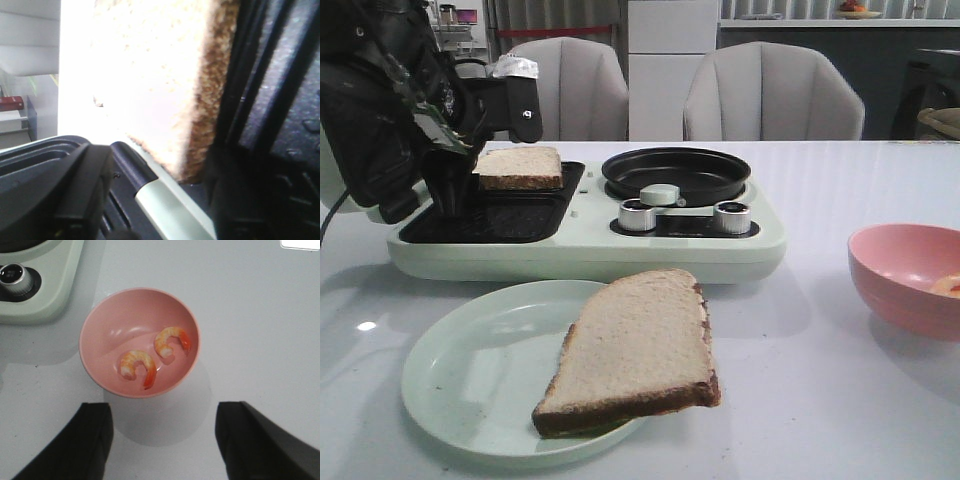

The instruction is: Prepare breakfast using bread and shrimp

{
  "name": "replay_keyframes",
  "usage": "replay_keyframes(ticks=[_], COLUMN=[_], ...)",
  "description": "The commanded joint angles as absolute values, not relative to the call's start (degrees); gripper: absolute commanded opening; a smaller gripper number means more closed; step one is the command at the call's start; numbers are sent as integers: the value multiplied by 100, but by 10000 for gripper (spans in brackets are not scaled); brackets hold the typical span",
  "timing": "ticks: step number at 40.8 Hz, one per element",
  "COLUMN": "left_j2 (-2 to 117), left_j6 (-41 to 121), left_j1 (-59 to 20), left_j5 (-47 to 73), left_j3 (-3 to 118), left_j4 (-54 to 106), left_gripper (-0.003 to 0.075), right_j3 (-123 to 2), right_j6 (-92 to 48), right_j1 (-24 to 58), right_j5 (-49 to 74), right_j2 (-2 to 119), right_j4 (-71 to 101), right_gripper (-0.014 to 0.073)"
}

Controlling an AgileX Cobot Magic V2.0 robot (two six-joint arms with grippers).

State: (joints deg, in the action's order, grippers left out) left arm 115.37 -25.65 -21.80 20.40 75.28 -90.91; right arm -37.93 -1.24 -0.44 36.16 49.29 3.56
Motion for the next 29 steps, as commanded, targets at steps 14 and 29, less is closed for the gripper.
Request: replay_keyframes(ticks=[14, 29], left_j2=[9942, 8239], left_j6=[-2660, -1791], left_j1=[-2965, -4008], left_j5=[2831, 5298], left_j3=[7574, 7574], left_j4=[-7908, -4867], left_gripper=[499, 499], right_j3=[-3962, -3962], right_j6=[-144, -144], right_j1=[-64, -64], right_j5=[3224, 3224], right_j2=[4909, 4909], right_j4=[374, 374], right_gripper=[547, 547])
